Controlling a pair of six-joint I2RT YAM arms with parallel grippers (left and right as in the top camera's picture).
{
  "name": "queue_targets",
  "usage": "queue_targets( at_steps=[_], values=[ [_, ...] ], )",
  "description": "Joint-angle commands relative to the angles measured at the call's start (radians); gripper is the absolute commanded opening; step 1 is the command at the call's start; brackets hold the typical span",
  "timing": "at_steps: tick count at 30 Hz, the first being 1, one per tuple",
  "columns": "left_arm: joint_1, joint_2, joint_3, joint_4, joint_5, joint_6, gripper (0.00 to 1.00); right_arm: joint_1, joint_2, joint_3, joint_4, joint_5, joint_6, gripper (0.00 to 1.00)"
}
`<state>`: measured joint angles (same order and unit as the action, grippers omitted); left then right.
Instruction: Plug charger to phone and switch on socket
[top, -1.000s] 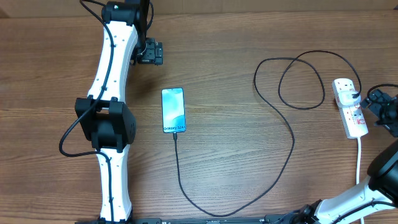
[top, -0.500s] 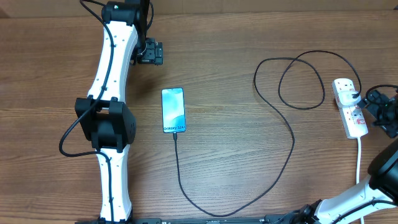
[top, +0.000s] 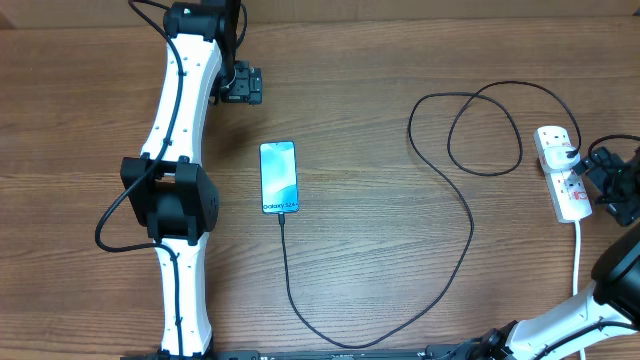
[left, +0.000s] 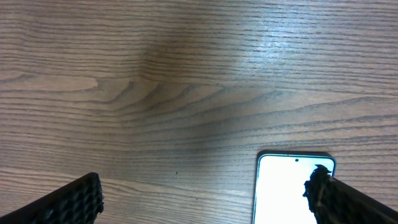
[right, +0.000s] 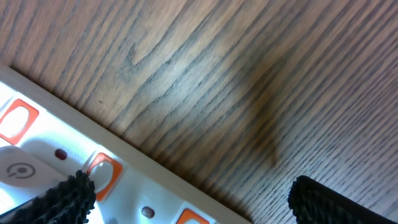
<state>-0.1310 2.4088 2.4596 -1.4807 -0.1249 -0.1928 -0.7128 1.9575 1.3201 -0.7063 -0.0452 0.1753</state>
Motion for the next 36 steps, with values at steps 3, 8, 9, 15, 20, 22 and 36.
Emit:
queue_targets(
  at_steps=[3,8,9,15,20,22,36],
  values=[
    [-0.002,-0.013,0.010,0.001,-0.013,-0.018,1.00,-0.003,0.010,-0.006,-0.009,-0.002,0.008,1.00],
    [-0.002,-0.013,0.010,0.001,-0.013,-0.018,1.00,-0.003,0.011,-0.006,-0.001,-0.001,0.008,1.00],
    [-0.002,-0.013,0.010,0.001,-0.013,-0.018,1.00,-0.003,0.011,-0.006,0.002,0.003,0.010,1.00],
    [-0.002,-0.013,0.010,0.001,-0.013,-0.018,1.00,-0.003,0.011,-0.006,0.018,0.067,0.039,1.00],
    [-0.002,-0.013,0.010,0.001,-0.013,-0.018,1.00,-0.003,0.015,-0.006,0.034,0.066,0.043,1.00],
    [-0.002,-0.013,0.010,0.001,-0.013,-0.018,1.00,-0.003,0.027,-0.006,0.037,0.066,0.047,1.00],
    [-0.002,-0.013,0.010,0.001,-0.013,-0.018,1.00,-0.003,0.054,-0.006,0.043,0.013,0.046,1.00]
  ],
)
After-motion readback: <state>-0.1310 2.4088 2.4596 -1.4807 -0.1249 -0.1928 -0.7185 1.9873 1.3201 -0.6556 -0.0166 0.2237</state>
